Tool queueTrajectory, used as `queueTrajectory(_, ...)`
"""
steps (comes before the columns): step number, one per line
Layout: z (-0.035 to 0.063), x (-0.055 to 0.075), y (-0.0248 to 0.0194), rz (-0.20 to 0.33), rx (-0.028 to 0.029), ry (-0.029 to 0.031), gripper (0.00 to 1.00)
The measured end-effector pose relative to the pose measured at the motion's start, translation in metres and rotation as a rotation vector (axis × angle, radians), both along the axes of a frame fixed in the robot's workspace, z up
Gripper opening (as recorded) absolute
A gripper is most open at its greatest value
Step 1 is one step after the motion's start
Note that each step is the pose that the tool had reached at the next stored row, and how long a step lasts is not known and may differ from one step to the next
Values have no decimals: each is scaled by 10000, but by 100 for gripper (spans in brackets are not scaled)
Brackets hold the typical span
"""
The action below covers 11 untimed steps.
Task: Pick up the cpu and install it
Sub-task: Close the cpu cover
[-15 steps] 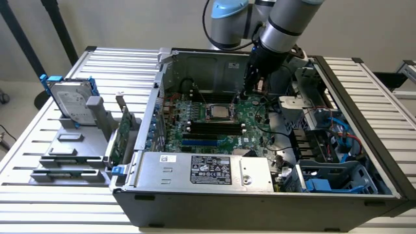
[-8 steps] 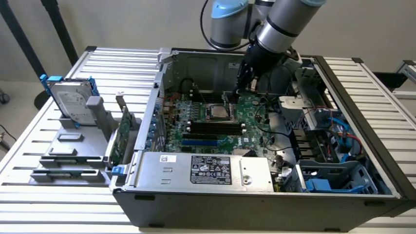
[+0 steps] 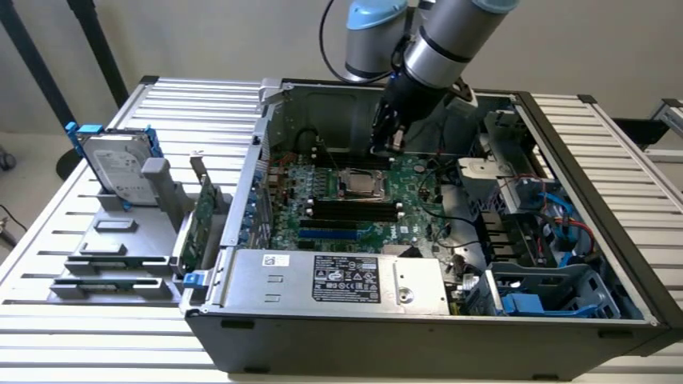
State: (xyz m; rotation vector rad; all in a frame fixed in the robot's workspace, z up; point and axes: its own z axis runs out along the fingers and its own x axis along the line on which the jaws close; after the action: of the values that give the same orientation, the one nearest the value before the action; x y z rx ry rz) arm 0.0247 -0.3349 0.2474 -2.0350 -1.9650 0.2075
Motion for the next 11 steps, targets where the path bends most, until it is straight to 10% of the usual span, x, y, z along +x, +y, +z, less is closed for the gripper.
queueTrajectory(11,-149,-328,-48,-1,1,98,11)
